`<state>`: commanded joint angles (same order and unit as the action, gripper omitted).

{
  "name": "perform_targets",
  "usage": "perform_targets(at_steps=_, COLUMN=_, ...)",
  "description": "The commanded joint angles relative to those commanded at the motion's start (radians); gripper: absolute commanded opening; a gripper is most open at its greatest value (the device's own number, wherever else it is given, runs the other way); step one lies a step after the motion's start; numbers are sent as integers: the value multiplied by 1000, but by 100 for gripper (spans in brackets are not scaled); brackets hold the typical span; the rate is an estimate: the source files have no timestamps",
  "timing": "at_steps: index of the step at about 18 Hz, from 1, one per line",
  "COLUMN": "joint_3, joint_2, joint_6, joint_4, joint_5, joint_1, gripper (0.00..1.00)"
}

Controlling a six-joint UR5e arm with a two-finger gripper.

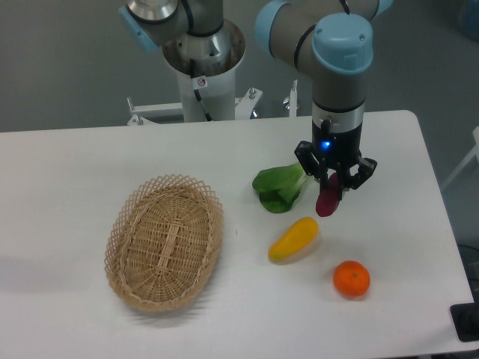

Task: Place the sweet potato on the table
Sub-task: 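Lift the held purple sweet potato slightly with the gripper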

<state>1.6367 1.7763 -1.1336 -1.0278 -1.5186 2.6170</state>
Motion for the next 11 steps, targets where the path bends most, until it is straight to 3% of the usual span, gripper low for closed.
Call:
perform_targets(at_steps=5, joint_3=-5, joint_2=8, joint_6=0, joint_4=2, joint_5=0, joint_1=-3, gripper=30)
perform_targets(at_steps=11, joint_3=-52, joint_2=44, joint_6=55, joint_4=14, joint_5=2, joint_1=-6, gripper=30)
